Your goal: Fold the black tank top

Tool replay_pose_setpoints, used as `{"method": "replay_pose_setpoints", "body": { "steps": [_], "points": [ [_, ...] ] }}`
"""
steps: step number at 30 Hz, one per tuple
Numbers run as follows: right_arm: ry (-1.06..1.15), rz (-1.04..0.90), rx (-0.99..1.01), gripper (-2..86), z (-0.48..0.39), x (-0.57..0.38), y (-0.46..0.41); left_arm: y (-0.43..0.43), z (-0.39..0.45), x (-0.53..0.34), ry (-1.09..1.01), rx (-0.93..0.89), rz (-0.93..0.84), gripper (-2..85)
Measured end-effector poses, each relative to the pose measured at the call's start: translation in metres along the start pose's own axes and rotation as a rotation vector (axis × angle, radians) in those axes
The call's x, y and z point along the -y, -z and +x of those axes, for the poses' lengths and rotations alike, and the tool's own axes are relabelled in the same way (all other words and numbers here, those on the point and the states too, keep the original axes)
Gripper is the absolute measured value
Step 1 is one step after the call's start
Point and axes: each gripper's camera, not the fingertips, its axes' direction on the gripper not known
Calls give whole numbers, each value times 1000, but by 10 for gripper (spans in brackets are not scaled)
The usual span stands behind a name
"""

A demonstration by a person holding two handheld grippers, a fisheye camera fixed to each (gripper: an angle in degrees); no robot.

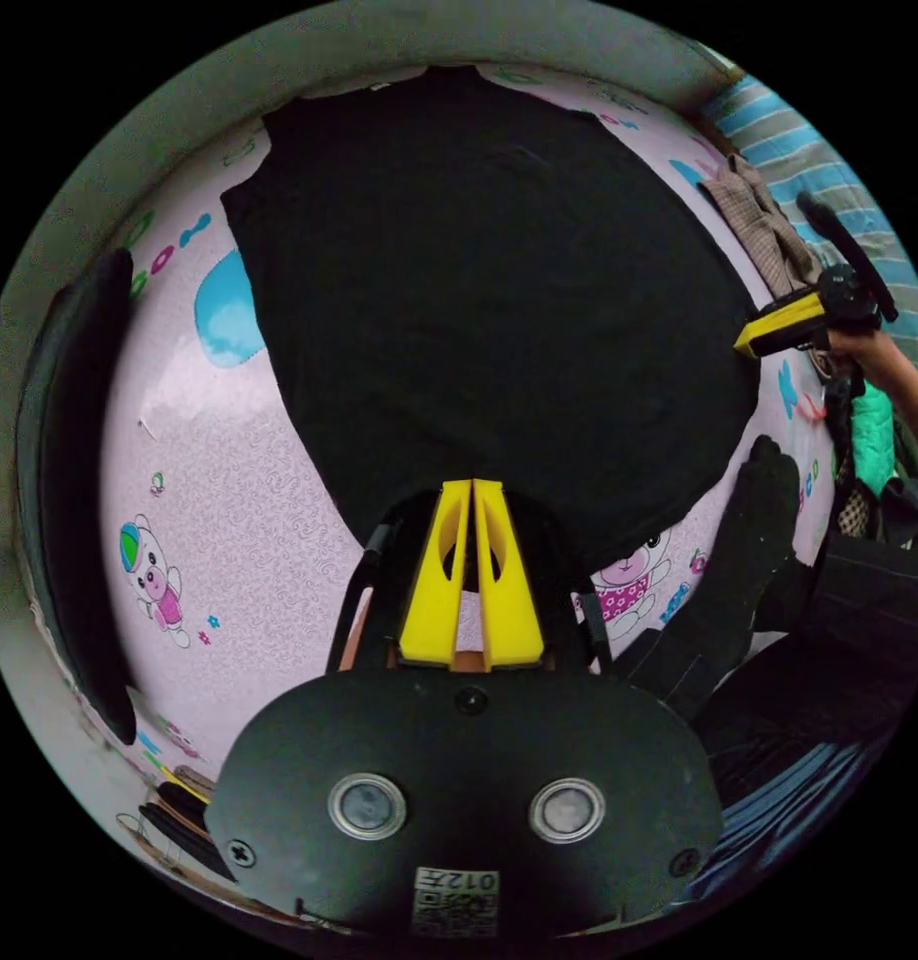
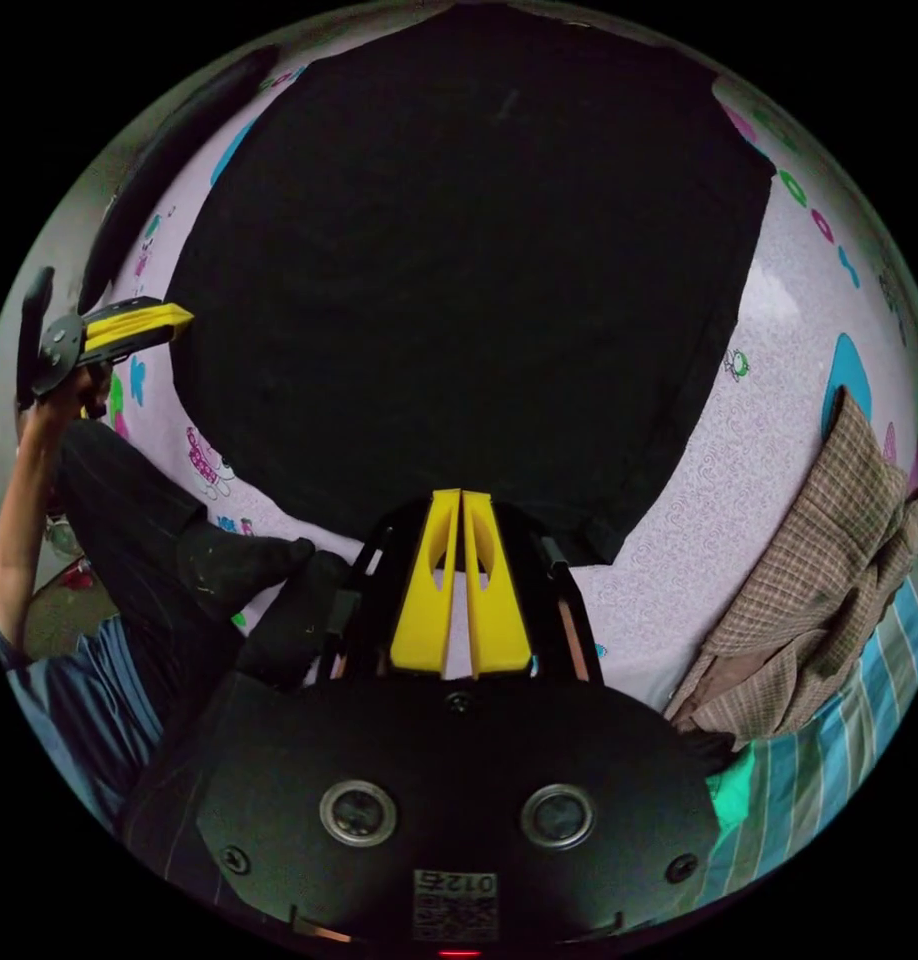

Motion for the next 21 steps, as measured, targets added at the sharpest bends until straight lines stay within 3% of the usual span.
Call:
{"method": "replay_pose_setpoints", "body": {
  "steps": [7,11,17,21],
  "points": [
    [-65,12,-14,-9,4,-13,3,-7,27,-14,31,48,-21,7],
    [-31,-29,66,-9,25,-17,14,21,22,-15,11,-45,23,7],
    [-172,135,55,-10,91,-3,62,55,-33,55,67,85,29,8],
    [-252,361,38,-10,112,9,84,57,-47,97,130,146,90,7]
  ]
}}
